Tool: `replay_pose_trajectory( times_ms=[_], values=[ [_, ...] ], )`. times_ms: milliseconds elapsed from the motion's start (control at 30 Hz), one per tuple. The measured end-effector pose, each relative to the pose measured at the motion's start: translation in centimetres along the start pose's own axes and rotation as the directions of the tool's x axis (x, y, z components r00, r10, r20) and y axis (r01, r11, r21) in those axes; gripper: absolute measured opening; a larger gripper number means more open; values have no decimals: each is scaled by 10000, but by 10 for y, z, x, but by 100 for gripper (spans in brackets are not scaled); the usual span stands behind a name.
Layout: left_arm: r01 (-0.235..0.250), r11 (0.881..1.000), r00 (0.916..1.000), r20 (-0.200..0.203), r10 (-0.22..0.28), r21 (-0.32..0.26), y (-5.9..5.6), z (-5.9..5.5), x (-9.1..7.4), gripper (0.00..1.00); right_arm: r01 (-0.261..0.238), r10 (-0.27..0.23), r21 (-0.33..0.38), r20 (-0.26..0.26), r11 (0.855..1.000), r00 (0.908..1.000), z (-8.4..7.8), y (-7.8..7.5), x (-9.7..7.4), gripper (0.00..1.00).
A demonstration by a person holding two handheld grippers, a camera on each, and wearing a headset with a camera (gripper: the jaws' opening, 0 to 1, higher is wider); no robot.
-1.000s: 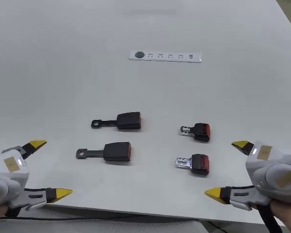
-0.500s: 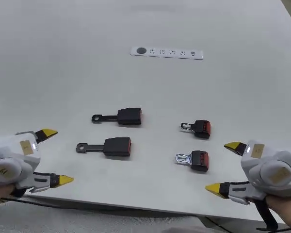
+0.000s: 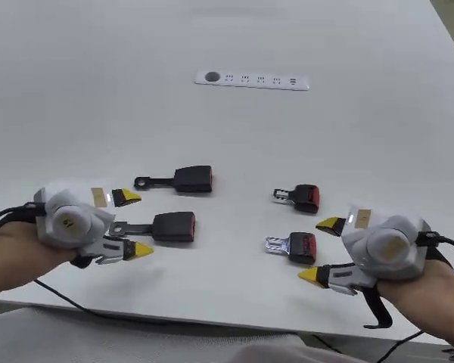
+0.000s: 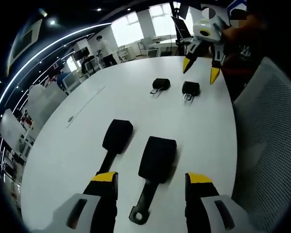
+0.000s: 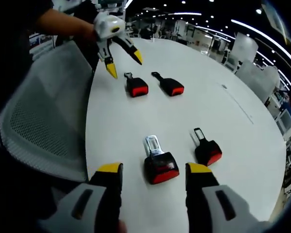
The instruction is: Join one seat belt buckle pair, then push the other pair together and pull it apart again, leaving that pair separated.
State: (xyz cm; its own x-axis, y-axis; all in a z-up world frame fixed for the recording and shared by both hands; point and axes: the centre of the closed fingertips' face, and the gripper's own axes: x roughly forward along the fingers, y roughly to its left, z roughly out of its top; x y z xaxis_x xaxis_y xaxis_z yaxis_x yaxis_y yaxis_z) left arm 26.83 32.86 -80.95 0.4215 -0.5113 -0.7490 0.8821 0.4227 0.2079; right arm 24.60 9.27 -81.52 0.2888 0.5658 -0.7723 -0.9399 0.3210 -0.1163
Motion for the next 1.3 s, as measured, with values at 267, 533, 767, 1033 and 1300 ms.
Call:
replay_pose_trajectory(
  times_ms=[267,533,767,1033,1300],
  values=[
    [896,9960,9949,-460,-893,36,-3,-1,23,47,-1252,1217,-503,-674,9909,9903,-10,-3,16,47],
    [1594,9833,9816,-1204,-1484,881,-7,-13,42,44,-1604,1503,-811,-1174,9837,9816,-19,-6,30,46],
    [2079,9712,9718,-1379,-1914,1163,-9,-15,43,37,-2177,2054,-685,-1520,9736,9668,-31,-8,36,39],
    [2482,9556,9622,-1545,-2242,1590,-10,-15,45,33,-2360,2226,-867,-1407,9679,9647,-28,-6,41,35],
    [2617,9486,9578,-1686,-2326,1781,-11,-15,45,32,-2590,2420,-1154,-1432,9590,9597,-27,-5,41,35]
  ],
)
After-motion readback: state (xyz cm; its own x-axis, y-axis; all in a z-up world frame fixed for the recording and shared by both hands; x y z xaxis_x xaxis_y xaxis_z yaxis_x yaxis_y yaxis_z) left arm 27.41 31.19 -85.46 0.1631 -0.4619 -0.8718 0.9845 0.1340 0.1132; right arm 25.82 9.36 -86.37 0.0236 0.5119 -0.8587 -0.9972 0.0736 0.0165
